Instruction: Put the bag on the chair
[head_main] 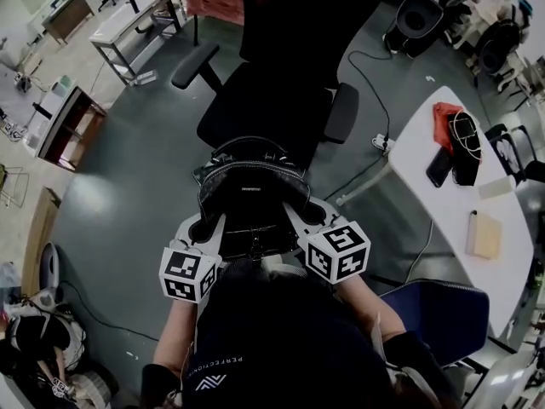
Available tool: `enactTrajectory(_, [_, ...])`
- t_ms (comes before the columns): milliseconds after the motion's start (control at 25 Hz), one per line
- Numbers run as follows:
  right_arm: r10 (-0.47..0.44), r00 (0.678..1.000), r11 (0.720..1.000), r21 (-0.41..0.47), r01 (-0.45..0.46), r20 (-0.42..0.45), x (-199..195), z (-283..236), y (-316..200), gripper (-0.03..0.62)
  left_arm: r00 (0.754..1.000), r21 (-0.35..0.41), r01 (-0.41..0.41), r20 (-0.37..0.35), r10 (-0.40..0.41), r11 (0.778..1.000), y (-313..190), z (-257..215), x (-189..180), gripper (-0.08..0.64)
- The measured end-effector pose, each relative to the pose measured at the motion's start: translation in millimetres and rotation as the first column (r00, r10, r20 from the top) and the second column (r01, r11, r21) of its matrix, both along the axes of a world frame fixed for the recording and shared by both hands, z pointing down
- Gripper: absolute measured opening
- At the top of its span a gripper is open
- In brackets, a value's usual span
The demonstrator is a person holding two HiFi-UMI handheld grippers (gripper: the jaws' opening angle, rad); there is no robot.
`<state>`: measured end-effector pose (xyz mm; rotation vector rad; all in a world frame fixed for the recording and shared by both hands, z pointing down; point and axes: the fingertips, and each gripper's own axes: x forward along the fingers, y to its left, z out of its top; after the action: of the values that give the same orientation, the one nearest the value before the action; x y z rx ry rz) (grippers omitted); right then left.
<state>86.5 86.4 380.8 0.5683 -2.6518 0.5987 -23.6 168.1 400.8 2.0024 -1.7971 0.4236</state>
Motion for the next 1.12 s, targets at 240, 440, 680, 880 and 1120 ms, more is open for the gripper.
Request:
enactTrajectory(240, [0.029, 1.000, 1.000, 0.006, -0.029, 0.004, -9, 1, -18, 0.043, 1.000, 0.008, -0.019, 0.009, 0.019, 1.000, -22, 1, -11, 0.032])
enactTrajectory(440, [0.062, 0.998, 0.998, -0.006, -0.062, 0.010, -14, 5, -44, 0.043, 0.998, 0.000, -0.063, 0.028, 0.063, 0.998, -53, 2, -19, 0.032])
enactTrajectory(680, [0.111, 0.994, 0.994, -0.012, -0.111, -0.016, -31, 19, -80, 0.043, 0.992, -0.009, -0.124, 0.003, 0.124, 0.992, -95, 18, -40, 0.031])
enactTrajectory(880, [0.173, 0.985, 0.985, -0.024, -0.173, -0.026, -45, 31, -118, 0.043, 0.983, -0.024, -0.185, -0.012, 0.184, 0.983, -141, 29, -58, 0.031])
enactTrajectory(1120, [0.237, 0.970, 0.968, -0.071, -0.240, -0.050, -74, 45, -162, 0.043, 0.968, -0.069, -0.250, -0.024, 0.249, 0.966, -192, 41, -91, 0.032])
